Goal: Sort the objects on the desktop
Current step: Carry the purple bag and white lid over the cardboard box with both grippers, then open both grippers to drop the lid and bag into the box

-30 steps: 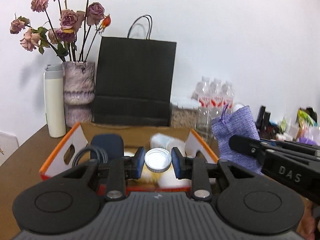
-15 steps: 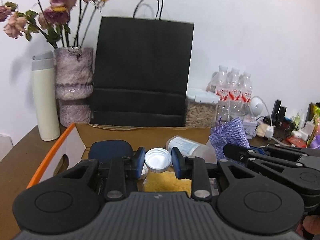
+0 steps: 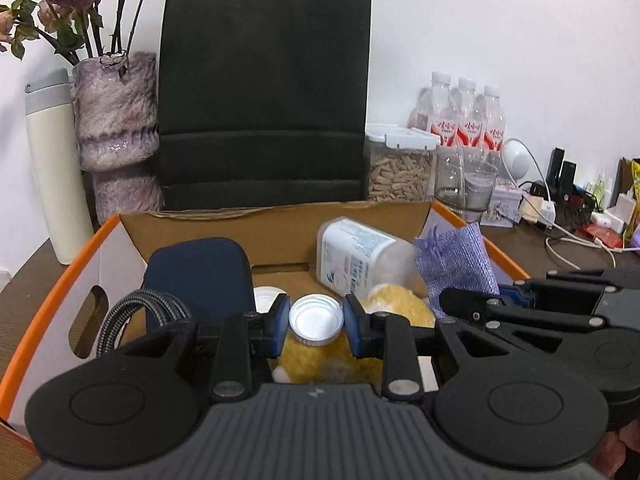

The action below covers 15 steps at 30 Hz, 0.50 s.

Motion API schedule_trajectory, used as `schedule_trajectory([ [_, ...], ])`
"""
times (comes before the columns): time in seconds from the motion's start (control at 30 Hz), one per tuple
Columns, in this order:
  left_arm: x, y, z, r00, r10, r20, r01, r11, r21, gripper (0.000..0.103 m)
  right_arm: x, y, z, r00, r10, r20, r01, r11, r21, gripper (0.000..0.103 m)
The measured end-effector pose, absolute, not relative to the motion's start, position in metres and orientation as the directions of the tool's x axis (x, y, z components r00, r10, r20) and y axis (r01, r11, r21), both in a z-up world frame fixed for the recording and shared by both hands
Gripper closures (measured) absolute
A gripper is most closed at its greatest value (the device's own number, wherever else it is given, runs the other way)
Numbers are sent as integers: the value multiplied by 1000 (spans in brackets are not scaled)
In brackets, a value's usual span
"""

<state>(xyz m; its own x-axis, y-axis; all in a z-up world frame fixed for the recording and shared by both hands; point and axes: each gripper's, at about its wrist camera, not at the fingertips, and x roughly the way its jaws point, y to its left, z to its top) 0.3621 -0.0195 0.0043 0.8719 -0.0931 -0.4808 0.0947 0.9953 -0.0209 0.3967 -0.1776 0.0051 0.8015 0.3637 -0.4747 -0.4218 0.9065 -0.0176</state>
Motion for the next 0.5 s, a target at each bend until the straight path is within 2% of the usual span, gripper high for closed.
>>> schedule_trajectory([
  [0.2,360,-20,2,876,-83,-475,89,996,-11,71,392,-174,3,801,364,-475,-435,900,-43,92],
  [0.23,360,-20,3,877,-82,-474,88,996,-11,65,391,-173,3,803,361,-474,-434,899,-50,92],
  [0.3,359,-19,4,882,-75,-466,77,997,-15,49,389,-172,4,807,350,-475,-430,900,-68,86],
  [0.33,357,-18,5,887,-70,-457,69,997,-20,38,388,-172,5,809,349,-473,-429,901,-70,85],
  [0.37,356,-17,6,893,-53,-448,50,999,-18,32,388,-173,6,812,349,-468,-427,902,-69,82],
  [0.43,354,-15,8,902,-30,-430,26,1000,-15,27,387,-175,8,821,339,-459,-412,909,-65,74],
  [0.5,352,-12,11,912,-20,-410,9,1000,-29,22,388,-180,11,832,325,-449,-388,920,-53,58],
])
